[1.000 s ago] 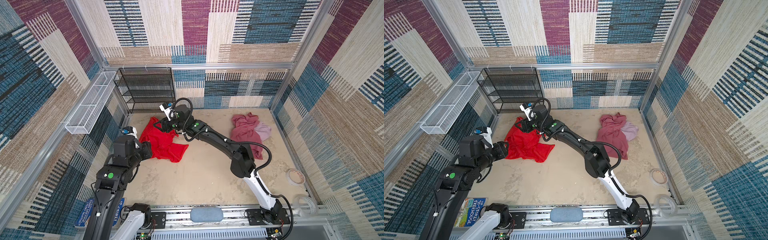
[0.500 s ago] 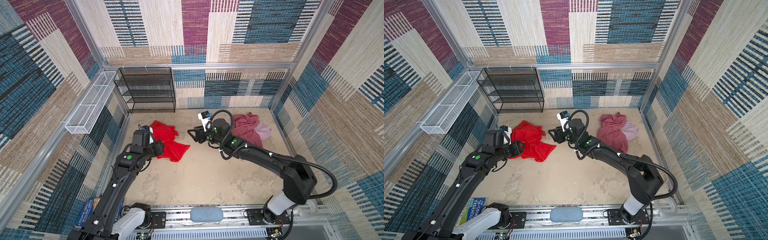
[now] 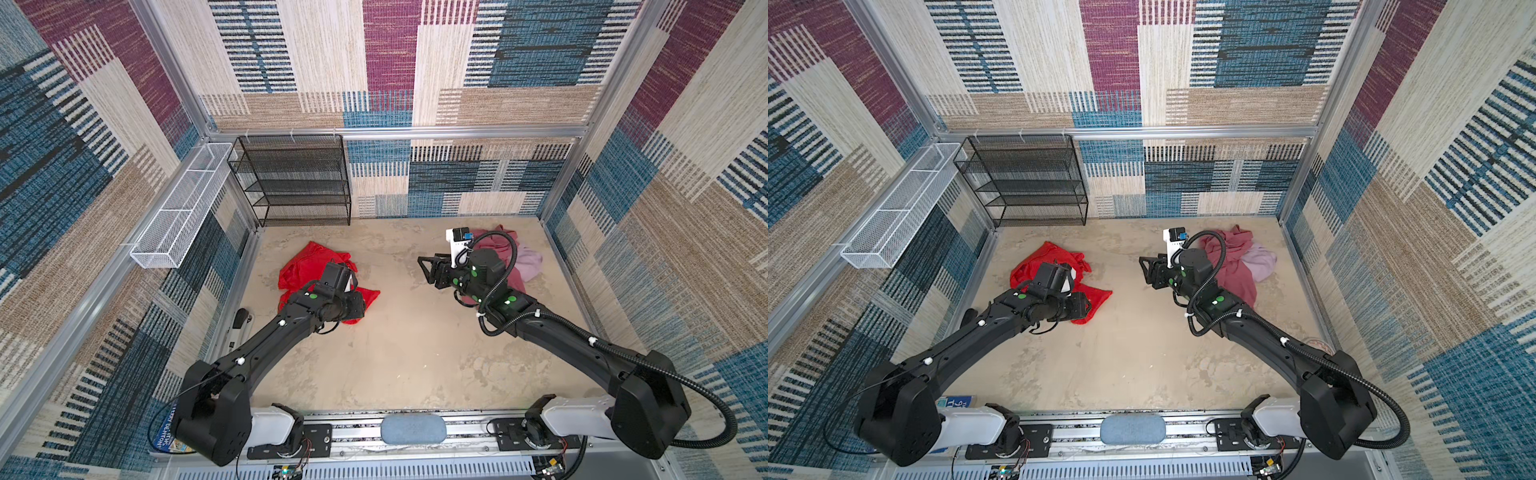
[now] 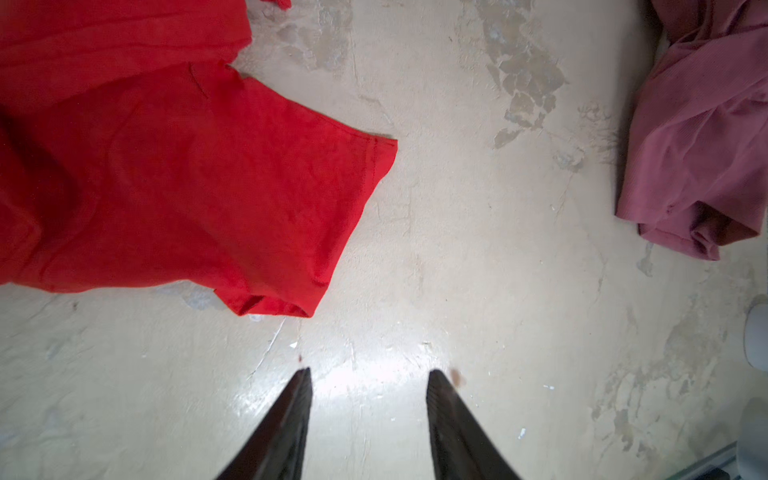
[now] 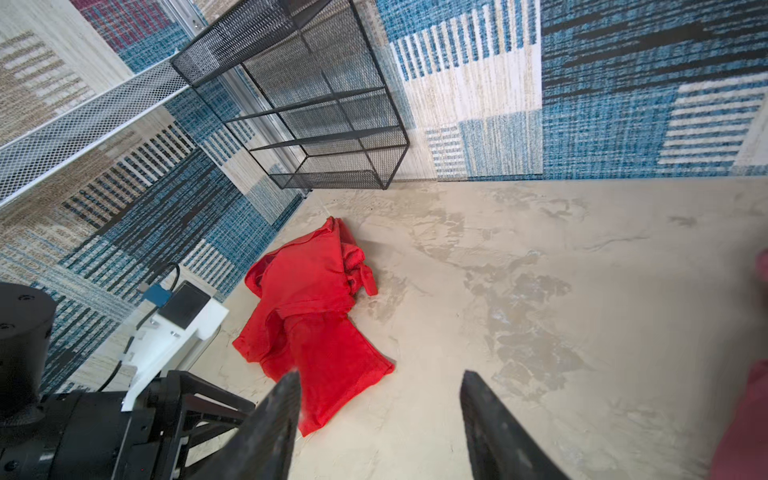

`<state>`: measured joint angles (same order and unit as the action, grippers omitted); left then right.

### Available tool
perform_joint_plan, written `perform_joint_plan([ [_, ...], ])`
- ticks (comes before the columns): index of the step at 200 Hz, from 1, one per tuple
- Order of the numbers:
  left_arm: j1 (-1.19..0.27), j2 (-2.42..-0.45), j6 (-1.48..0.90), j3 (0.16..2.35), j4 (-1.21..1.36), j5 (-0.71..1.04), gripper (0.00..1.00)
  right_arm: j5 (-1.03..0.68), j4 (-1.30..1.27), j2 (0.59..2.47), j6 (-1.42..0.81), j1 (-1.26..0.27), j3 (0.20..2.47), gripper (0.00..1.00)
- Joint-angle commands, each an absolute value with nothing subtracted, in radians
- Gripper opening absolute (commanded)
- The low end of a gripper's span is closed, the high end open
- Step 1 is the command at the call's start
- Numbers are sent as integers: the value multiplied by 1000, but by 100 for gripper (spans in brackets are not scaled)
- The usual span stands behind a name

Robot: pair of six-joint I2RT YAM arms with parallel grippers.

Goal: Pick out a specific cloth from the pile
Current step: 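Grasp the red shirt's sleeve edge with the left gripper while the right arm withdraws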

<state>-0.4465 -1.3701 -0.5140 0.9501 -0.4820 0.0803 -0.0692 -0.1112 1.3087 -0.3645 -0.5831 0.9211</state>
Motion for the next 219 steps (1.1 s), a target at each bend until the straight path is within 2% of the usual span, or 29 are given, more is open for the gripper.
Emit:
perform_joint_plan([
  [1,-462,-1410,-531,971,-415,57,49,-89,-96,1296,-373,-572,914,64],
  [73,-500,-1649,-473,1083,-373,13,48,-98,-58,1271,-376,-522,901,64],
  [164,-500,-1825,-404,1211,-420,-115,53,-156,-74,1278,-369,-445,894,65],
  [219,-500,-1886,-399,1247,-430,-118,55,-189,-82,1297,-362,-413,902,65],
])
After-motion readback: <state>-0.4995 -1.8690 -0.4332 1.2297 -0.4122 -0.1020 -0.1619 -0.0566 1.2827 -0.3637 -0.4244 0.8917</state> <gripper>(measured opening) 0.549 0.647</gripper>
